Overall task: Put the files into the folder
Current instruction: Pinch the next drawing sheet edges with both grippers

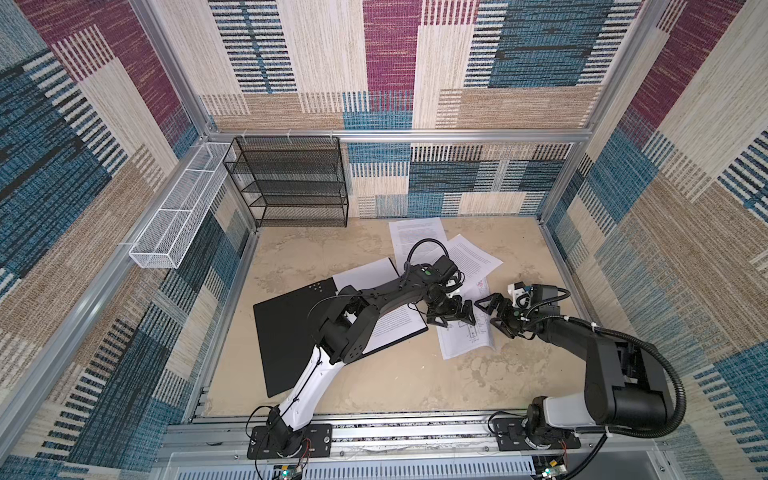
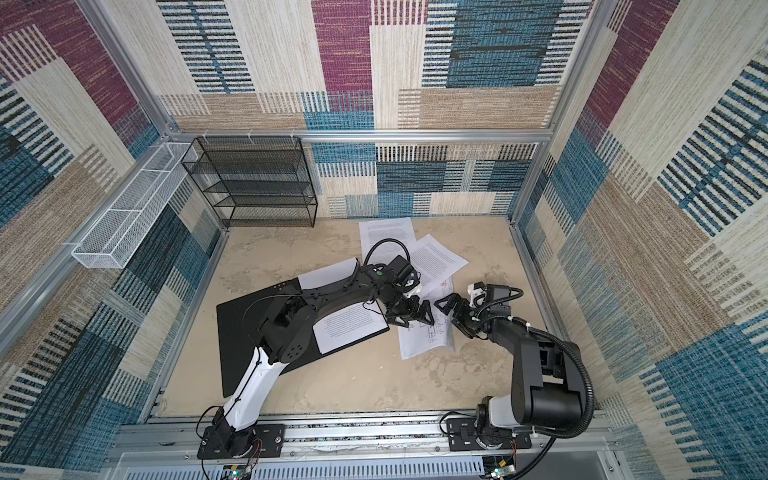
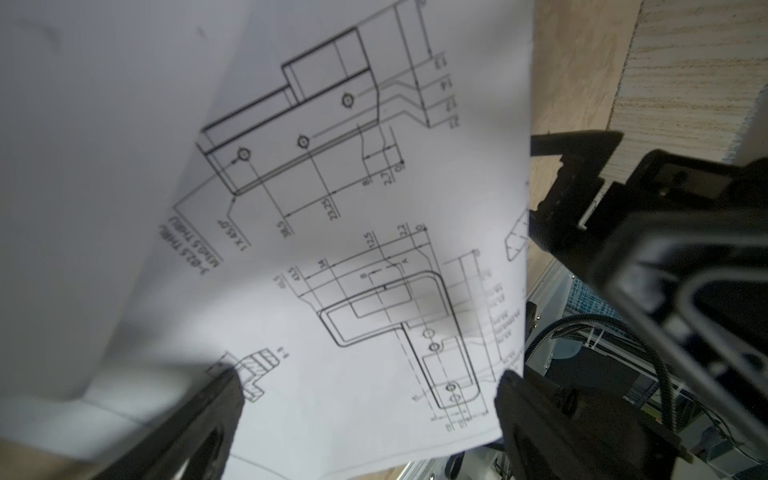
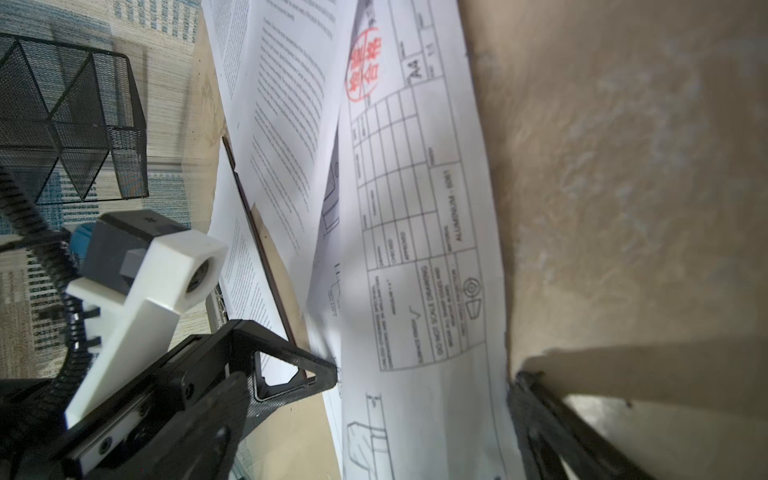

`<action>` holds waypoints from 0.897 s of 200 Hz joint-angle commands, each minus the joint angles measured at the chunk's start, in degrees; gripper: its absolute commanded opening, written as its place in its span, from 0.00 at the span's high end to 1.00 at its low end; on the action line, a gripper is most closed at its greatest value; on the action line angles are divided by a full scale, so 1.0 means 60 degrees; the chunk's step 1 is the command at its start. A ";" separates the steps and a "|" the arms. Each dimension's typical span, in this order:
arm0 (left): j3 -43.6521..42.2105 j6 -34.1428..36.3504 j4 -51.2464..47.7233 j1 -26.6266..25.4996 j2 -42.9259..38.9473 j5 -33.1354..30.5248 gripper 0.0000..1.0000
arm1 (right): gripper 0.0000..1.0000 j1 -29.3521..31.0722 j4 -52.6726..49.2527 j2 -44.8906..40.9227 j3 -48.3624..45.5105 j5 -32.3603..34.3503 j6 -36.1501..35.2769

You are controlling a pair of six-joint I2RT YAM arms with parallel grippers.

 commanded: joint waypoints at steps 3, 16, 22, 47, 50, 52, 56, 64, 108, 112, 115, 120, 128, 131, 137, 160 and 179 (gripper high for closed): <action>-0.0451 -0.0152 -0.1149 -0.0021 0.0415 -0.0976 0.02 | 0.00 0.0017 -0.0504 -0.0569 -0.0215 -0.0597 0.0547; -0.0559 -0.0152 -0.1105 0.0018 0.0403 -0.0977 0.02 | 0.00 0.0017 -0.0259 -0.0807 -0.0411 -0.1022 0.0803; -0.0600 -0.0148 -0.1099 0.0036 0.0405 -0.0974 0.02 | 0.01 0.0027 -0.0194 -0.0806 -0.0435 -0.1170 0.0902; -0.0816 -0.0092 -0.1061 0.0095 0.0353 -0.0968 0.02 | 0.00 0.0018 0.0750 -0.0636 -0.0677 -0.1708 0.1523; -0.0841 -0.0092 -0.1054 0.0085 0.0349 -0.0978 0.02 | 0.00 0.0017 0.0874 -0.0556 -0.0671 -0.1742 0.1579; -0.0871 -0.0097 -0.1057 0.0091 0.0349 -0.0992 0.02 | 0.00 0.0017 0.0914 -0.0527 -0.0632 -0.1729 0.1584; -0.0918 -0.0085 -0.1057 0.0098 0.0321 -0.0988 0.02 | 0.00 0.0020 0.0944 -0.0433 -0.0540 -0.1658 0.1575; -0.1017 -0.0064 -0.1030 0.0100 0.0282 -0.0998 0.02 | 0.01 0.0019 0.1046 -0.0341 -0.0341 -0.1478 0.1508; -0.1363 0.0103 -0.1051 0.0131 0.0113 -0.1054 0.02 | 0.00 0.0022 0.1164 0.0364 0.1135 -0.0550 0.0995; -0.1385 0.0098 -0.1050 0.0140 0.0099 -0.1043 0.02 | 0.00 0.0017 0.1316 0.0522 0.1185 -0.0659 0.1031; -0.1405 0.0117 -0.1049 0.0138 0.0094 -0.1045 0.02 | 0.01 0.0024 0.1423 0.0620 0.1205 -0.0735 0.1070; -0.1421 0.0120 -0.1052 0.0141 0.0075 -0.1052 0.02 | 0.00 0.0018 0.1632 0.0800 0.1207 -0.0825 0.1133; -0.1430 0.0136 -0.1042 0.0131 0.0060 -0.1052 0.02 | 0.00 0.0018 0.1914 0.1001 0.1222 -0.0872 0.1123; -0.1444 0.0145 -0.1051 0.0130 0.0056 -0.1057 0.02 | 0.00 0.0017 0.2008 0.1070 0.1235 -0.0866 0.1098; -0.1477 0.0142 -0.1053 0.0143 0.0060 -0.1059 0.02 | 0.00 0.0022 0.2159 0.1217 0.1269 -0.0905 0.1068; -0.1576 0.0167 -0.1057 0.0193 0.0018 -0.1085 0.02 | 0.00 0.0017 0.2103 0.1778 0.1634 -0.1037 0.0857; -0.1636 0.0172 -0.1032 0.0219 0.0005 -0.1092 0.02 | 0.00 0.0031 0.1966 0.1622 0.1572 -0.1038 0.0948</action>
